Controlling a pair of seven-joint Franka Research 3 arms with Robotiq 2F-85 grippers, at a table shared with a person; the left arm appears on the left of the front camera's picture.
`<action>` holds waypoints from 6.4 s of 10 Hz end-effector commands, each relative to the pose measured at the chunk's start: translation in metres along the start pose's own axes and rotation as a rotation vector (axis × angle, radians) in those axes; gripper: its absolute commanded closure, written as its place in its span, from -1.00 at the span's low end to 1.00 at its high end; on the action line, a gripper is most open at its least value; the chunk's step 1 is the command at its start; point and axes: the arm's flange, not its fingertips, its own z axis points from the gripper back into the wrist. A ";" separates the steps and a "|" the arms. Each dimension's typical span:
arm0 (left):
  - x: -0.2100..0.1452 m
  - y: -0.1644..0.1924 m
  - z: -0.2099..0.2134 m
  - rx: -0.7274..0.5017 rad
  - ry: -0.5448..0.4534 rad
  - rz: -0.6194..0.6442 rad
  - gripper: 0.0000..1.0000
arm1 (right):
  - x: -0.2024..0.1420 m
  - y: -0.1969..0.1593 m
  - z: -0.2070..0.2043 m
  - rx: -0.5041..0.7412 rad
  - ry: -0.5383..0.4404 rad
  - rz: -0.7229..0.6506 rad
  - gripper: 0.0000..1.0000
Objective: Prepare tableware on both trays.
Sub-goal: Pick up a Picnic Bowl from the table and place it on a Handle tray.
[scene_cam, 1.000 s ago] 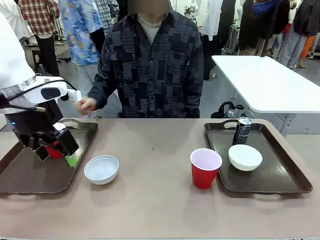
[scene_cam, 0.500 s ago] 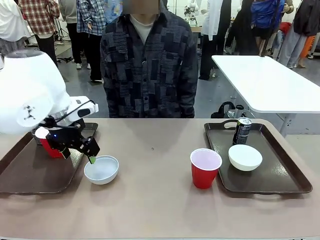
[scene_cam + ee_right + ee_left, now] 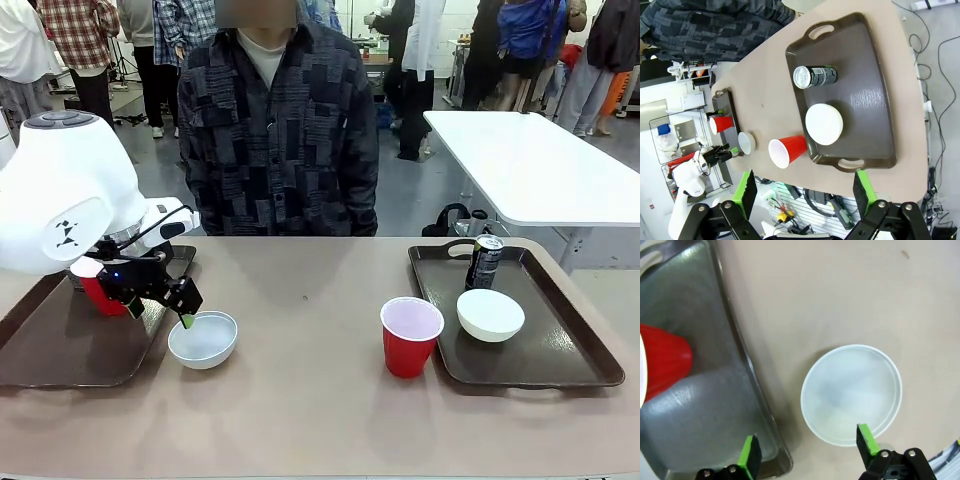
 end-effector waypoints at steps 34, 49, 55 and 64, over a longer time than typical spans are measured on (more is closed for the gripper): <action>-0.044 0.130 0.092 -0.030 -0.093 0.258 1.00 | 0.001 0.001 -0.001 -0.003 -0.013 0.000 -1.00; -0.085 0.141 -0.034 -0.031 0.122 0.262 -0.29 | 0.001 0.001 -0.001 -0.003 -0.013 0.000 -1.00; -0.063 0.126 0.030 -0.030 0.013 0.222 -1.00 | 0.001 0.001 -0.001 -0.003 -0.013 0.000 -1.00; -0.037 0.096 0.113 -0.052 -0.063 0.164 -1.00 | 0.001 0.001 -0.001 -0.003 -0.013 0.000 -1.00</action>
